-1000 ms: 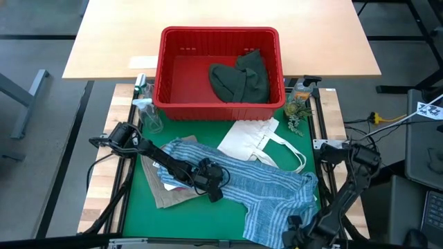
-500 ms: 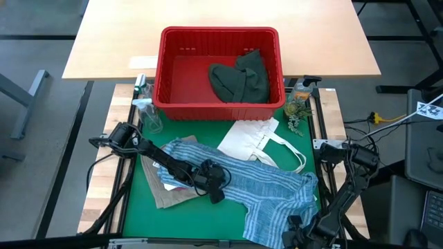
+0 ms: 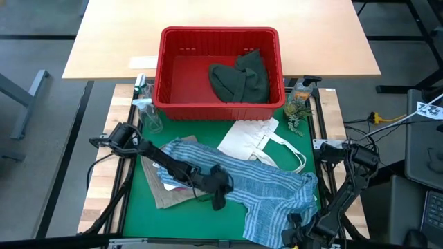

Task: Fold Laundry from Bin
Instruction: Fold the blue polo shirt

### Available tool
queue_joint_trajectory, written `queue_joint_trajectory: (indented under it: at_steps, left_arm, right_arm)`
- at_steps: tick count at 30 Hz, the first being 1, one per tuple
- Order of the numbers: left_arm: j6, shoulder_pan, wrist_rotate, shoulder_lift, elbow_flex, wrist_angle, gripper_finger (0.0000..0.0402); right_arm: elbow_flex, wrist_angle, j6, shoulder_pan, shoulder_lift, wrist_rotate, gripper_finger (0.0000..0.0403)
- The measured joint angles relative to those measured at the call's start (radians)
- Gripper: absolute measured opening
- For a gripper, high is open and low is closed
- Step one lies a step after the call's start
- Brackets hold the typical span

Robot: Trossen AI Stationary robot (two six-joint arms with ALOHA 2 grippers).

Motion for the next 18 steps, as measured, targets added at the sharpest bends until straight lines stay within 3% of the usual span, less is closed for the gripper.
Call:
queue_joint_trajectory:
  at_steps: [4,11,18]
  left_arm:
    - [0.066,-0.030,0.056,-0.002,0.001,0.159,0.0001]
    - [0.179,-0.088,0.050,-0.002,0.014,0.273,0.0032]
    - [0.343,-0.102,0.042,0.034,0.189,0.252,0.0096]
  right_arm:
    - [0.000,0.003,0.000,0.000,0.000,-0.001,0.0028]
    - [0.000,0.007,0.000,0.000,0.000,-0.004,0.0004]
    - [0.000,0.009,0.000,0.000,0.000,-0.008,0.0020]
